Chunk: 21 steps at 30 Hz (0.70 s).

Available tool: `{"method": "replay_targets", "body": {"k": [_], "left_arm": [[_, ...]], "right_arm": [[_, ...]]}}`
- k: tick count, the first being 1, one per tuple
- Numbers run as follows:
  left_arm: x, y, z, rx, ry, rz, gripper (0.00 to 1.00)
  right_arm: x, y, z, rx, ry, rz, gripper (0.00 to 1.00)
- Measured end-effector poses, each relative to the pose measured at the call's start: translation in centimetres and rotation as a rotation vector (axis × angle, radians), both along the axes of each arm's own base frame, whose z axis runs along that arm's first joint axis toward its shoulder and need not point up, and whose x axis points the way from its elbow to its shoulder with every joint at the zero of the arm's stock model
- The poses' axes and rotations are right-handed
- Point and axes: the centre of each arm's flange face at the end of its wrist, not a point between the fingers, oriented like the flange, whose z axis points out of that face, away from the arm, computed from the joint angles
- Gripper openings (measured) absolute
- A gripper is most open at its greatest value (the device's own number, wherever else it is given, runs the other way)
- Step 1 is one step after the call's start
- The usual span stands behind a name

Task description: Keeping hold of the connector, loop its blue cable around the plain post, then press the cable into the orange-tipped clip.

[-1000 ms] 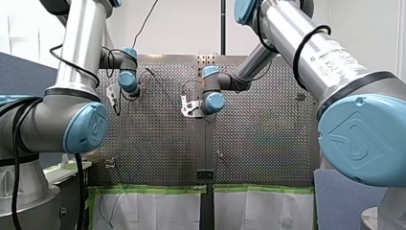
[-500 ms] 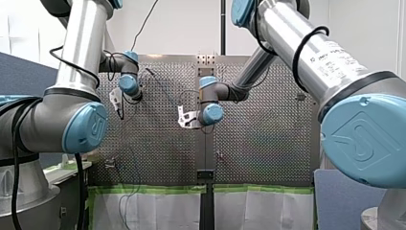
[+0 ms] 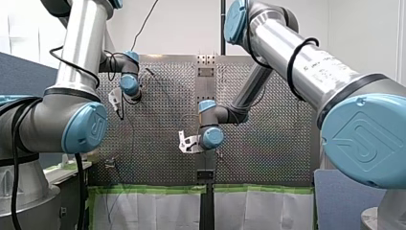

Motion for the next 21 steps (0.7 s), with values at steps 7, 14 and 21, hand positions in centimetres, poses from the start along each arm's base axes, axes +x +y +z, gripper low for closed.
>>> {"method": "replay_targets", "body": {"k": [7, 14, 21], "left_arm": [[0.0, -0.1, 0.0, 0.000, 0.000, 0.001, 1.00], [0.0, -0.1, 0.0, 0.000, 0.000, 0.001, 1.00], [-0.1, -0.4, 0.0, 0.000, 0.000, -0.005, 1.00]], "right_arm": [[-0.7, 0.0, -4.1, 0.009, 0.023, -0.045, 0.00], [-1.9, -0.5, -8.5, 0.019, 0.031, -0.115, 0.00], [-3.4, -0.8, -12.6, 0.031, 0.035, -0.185, 0.00]]}}
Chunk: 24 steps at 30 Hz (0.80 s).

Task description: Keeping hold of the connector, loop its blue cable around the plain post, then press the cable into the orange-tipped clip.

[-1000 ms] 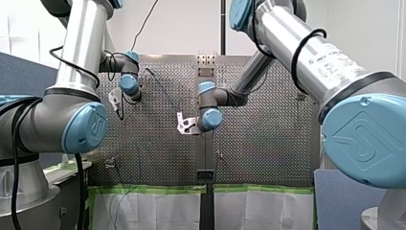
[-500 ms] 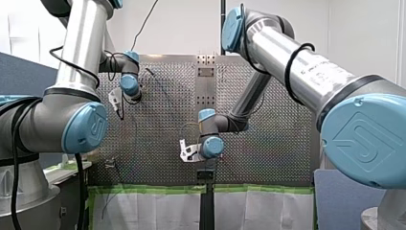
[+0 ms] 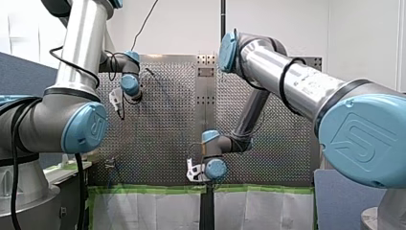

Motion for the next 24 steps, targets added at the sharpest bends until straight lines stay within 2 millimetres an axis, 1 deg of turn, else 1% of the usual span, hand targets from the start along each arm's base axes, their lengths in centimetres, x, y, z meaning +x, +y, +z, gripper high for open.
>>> {"method": "replay_targets", "body": {"k": [7, 11, 21, 24], "left_arm": [[0.0, -0.1, 0.0, 0.001, 0.000, -0.001, 1.00], [0.0, -0.2, 0.0, 0.001, 0.000, -0.002, 1.00], [-0.1, -0.4, 0.0, 0.004, 0.000, -0.006, 1.00], [-0.1, -0.5, 0.0, 0.004, 0.000, -0.007, 1.00]], "right_arm": [[-1.7, -0.1, -4.1, 0.007, -0.018, -0.076, 0.00], [-3.2, 0.3, -7.1, 0.026, -0.024, -0.105, 0.00], [-7.1, 1.0, -13.0, 0.063, -0.037, -0.173, 0.00], [-8.4, 1.5, -14.9, 0.072, -0.026, -0.195, 0.00]]}}
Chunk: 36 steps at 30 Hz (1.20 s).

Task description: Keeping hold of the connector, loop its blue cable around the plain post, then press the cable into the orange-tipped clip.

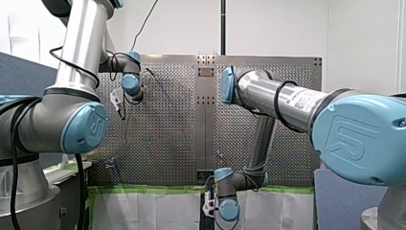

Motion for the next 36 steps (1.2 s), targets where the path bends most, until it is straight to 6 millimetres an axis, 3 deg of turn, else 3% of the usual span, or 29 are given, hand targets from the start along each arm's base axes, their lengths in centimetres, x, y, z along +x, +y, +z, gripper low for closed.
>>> {"method": "replay_targets", "body": {"k": [8, 11, 25, 36], "left_arm": [[0.0, -0.1, 0.0, 0.000, 0.000, -0.002, 1.00], [0.0, -0.1, 0.0, -0.001, 0.000, -0.002, 1.00], [-0.1, -0.2, 0.0, -0.003, 0.001, -0.003, 1.00], [-0.1, -0.3, 0.0, -0.004, 0.002, -0.004, 1.00]], "right_arm": [[-3.5, 2.7, -4.8, 0.043, 0.041, -0.024, 0.00], [-4.5, 3.5, -5.4, 0.049, 0.043, -0.029, 0.00], [-4.9, 3.7, -0.6, -0.025, -0.023, -0.034, 0.00], [-6.4, 5.0, 3.0, 0.010, 0.008, -0.040, 0.00]]}}
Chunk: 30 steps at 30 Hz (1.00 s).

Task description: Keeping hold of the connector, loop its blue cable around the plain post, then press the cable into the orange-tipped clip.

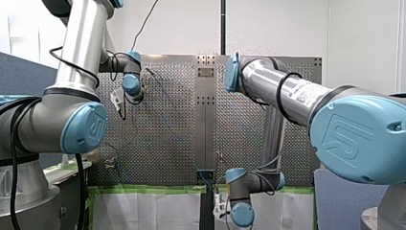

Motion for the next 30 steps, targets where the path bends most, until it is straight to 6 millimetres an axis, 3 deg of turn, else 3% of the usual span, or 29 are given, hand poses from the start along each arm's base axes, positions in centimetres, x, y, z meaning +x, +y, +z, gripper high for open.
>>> {"method": "replay_targets", "body": {"k": [6, 30], "left_arm": [[-0.1, -0.1, 0.0, 0.000, 0.003, -0.002, 1.00], [-0.1, -0.4, -0.1, 0.000, 0.006, -0.006, 1.00]], "right_arm": [[-0.3, 0.0, 2.4, 0.019, 0.018, 0.003, 0.00], [1.9, -4.5, 14.0, -0.146, -0.115, 0.013, 0.00]]}}
